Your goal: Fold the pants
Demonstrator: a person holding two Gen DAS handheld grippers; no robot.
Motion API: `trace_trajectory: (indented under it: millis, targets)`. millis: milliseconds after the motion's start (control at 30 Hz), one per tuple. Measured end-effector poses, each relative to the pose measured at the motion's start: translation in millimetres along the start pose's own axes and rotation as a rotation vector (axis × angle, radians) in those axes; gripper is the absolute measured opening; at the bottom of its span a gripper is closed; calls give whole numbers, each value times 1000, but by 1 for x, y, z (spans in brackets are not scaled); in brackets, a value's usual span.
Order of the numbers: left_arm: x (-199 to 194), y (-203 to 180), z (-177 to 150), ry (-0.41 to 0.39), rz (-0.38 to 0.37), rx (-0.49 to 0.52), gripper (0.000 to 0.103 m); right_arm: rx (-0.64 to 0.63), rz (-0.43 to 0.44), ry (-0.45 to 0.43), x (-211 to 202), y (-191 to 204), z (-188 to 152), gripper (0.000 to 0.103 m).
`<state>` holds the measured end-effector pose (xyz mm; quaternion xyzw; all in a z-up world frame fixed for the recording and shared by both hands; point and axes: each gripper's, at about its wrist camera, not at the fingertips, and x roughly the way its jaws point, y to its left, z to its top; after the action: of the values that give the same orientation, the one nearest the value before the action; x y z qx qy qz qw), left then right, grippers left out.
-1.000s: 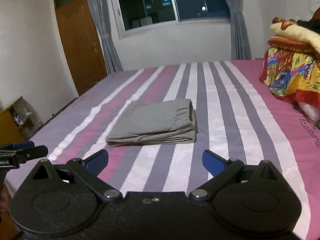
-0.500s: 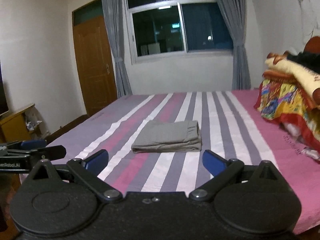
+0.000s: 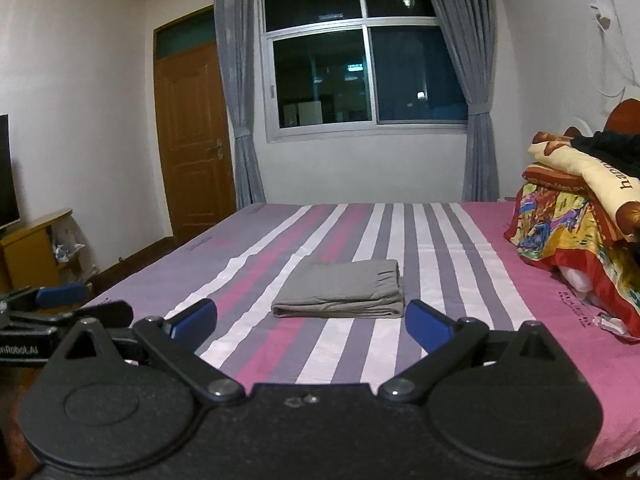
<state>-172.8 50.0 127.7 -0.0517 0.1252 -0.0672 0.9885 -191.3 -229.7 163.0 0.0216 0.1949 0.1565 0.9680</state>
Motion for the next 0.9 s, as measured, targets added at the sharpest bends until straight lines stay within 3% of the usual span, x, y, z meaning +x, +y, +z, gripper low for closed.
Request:
trace_trajectory:
  millis: [900]
  targets:
    - [0, -5, -3, -2, -11, 11, 103, -3, -5, -35, -16, 5, -5, 101]
